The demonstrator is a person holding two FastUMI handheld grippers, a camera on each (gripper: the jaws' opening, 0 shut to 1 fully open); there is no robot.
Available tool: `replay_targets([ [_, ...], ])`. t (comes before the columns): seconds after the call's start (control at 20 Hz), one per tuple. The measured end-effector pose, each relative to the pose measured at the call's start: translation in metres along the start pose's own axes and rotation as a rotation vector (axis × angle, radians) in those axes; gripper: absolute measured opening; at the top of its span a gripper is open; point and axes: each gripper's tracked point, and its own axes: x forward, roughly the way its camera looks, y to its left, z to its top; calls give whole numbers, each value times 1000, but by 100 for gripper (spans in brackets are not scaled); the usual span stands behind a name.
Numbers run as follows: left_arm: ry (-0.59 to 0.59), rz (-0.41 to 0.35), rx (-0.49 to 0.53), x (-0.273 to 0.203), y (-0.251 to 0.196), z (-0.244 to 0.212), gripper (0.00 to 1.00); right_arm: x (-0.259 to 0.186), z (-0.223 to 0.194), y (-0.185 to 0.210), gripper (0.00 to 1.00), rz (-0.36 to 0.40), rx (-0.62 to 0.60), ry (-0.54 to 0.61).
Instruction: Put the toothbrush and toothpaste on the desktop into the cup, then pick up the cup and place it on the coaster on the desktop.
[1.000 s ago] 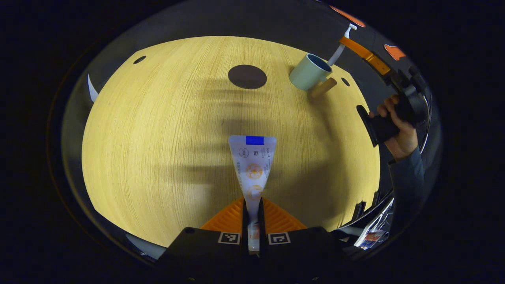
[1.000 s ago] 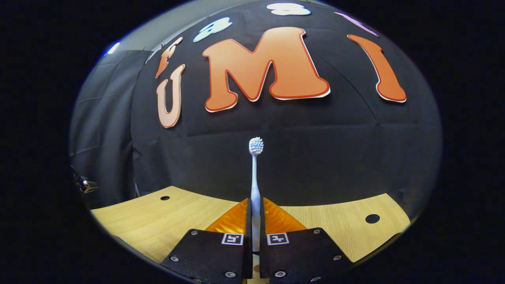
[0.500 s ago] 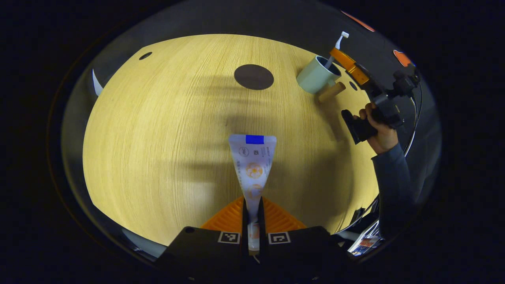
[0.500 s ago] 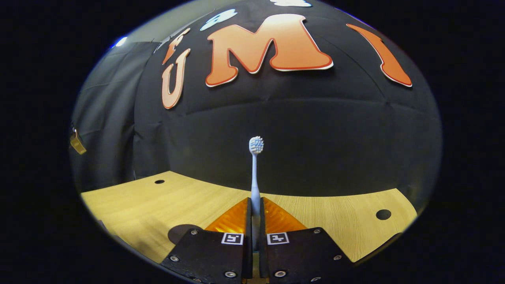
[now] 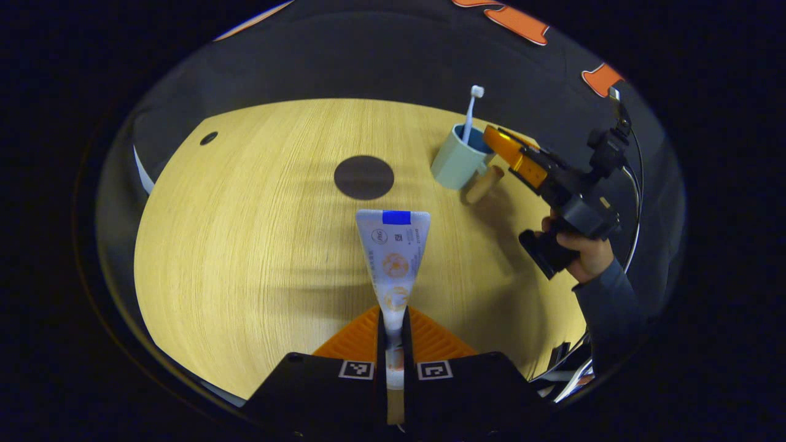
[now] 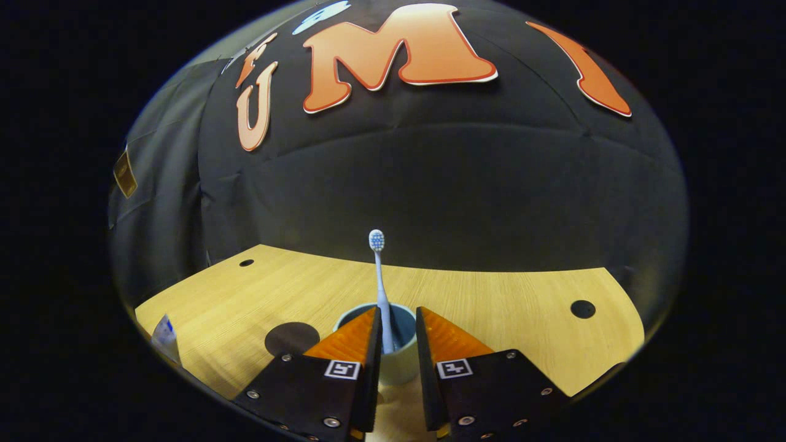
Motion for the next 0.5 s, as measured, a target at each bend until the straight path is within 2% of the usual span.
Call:
replay_targets([
  [0.05,-37,-11,15,8,-3,15,11,-9,-2,-2,34,-6,28,28],
  [0.1,-81,-34,19,17,-7,32,11,-19,-5,1,43,-1,71,55],
  [0.15,-109,-54,18,27,-10,48,11,-31,-10,6,46,10,104,79],
  [0.3,-223,-78,47,32,-28,82,11,-61,-28,8,76,-4,78,129],
  [0.4,-309,-100,71,35,-35,108,11,-79,-40,15,86,7,83,162],
  [0.5,-391,-148,56,38,-46,136,11,-95,-51,26,90,23,90,198],
])
